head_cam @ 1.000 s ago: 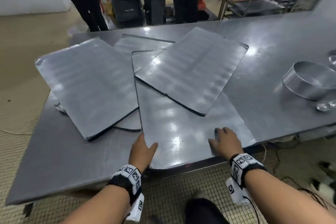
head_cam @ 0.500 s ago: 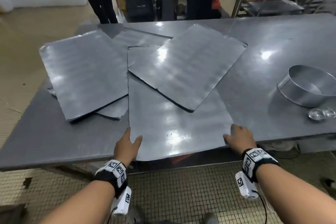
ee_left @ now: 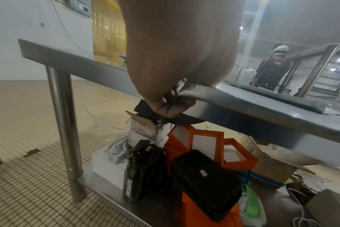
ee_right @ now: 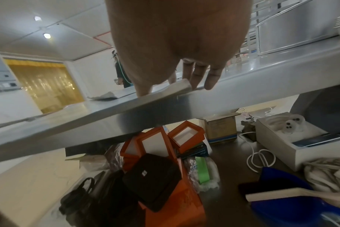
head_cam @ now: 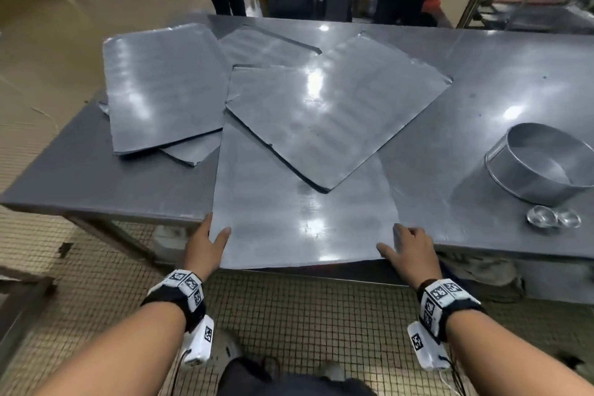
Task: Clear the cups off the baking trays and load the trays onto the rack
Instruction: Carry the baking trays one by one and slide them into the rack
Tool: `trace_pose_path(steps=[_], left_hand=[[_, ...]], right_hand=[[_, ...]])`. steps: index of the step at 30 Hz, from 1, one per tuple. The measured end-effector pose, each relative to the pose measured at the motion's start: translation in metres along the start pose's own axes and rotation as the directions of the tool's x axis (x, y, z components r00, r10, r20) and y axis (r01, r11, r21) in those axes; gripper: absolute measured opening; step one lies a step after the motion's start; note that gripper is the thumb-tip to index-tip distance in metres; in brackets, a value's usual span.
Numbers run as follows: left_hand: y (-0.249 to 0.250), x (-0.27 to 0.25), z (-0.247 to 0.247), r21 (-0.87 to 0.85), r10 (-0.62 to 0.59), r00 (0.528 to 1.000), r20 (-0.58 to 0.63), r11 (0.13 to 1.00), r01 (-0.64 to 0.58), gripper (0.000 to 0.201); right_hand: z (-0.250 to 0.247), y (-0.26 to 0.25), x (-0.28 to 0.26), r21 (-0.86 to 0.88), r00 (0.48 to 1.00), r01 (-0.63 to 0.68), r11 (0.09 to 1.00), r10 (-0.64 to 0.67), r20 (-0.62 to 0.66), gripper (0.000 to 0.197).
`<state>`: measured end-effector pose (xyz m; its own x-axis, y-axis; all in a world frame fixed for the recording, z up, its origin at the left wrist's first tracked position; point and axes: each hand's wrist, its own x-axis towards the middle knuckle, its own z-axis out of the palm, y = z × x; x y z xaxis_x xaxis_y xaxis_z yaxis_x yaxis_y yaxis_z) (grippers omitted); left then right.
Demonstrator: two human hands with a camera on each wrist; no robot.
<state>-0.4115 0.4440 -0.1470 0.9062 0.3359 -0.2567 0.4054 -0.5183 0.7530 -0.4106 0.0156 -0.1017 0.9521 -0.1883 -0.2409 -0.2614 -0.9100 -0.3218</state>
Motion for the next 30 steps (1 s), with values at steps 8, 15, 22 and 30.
trace_pose_path(steps=[8,15,22,30], left_hand=[[-0.011,-0.026,-0.011,-0.097,0.027,0.999,0.041,0.995,-0.023,0.053],[-0.007,-0.036,-0.014,-0.13,-0.019,0.998,0.054,0.991,0.026,0.058],[-0.01,-0.036,-0.017,-0.229,-0.011,0.997,0.082,0.973,0.03,0.057],[-0.014,-0.028,-0.026,-0.354,-0.061,0.989,0.132,0.929,0.104,0.059]], right_hand=[[-0.006,0.002,-0.009,-0.182,0.992,0.122,0.976,-0.123,0.005,0.071],[-0.014,-0.086,0.031,-0.088,0.946,0.317,0.944,-0.322,-0.044,0.056],[-0.002,-0.175,0.064,-0.119,0.897,0.442,0.889,-0.442,0.024,0.053],[0.024,-0.248,0.106,-0.127,0.892,0.447,0.885,-0.43,0.14,0.043]])
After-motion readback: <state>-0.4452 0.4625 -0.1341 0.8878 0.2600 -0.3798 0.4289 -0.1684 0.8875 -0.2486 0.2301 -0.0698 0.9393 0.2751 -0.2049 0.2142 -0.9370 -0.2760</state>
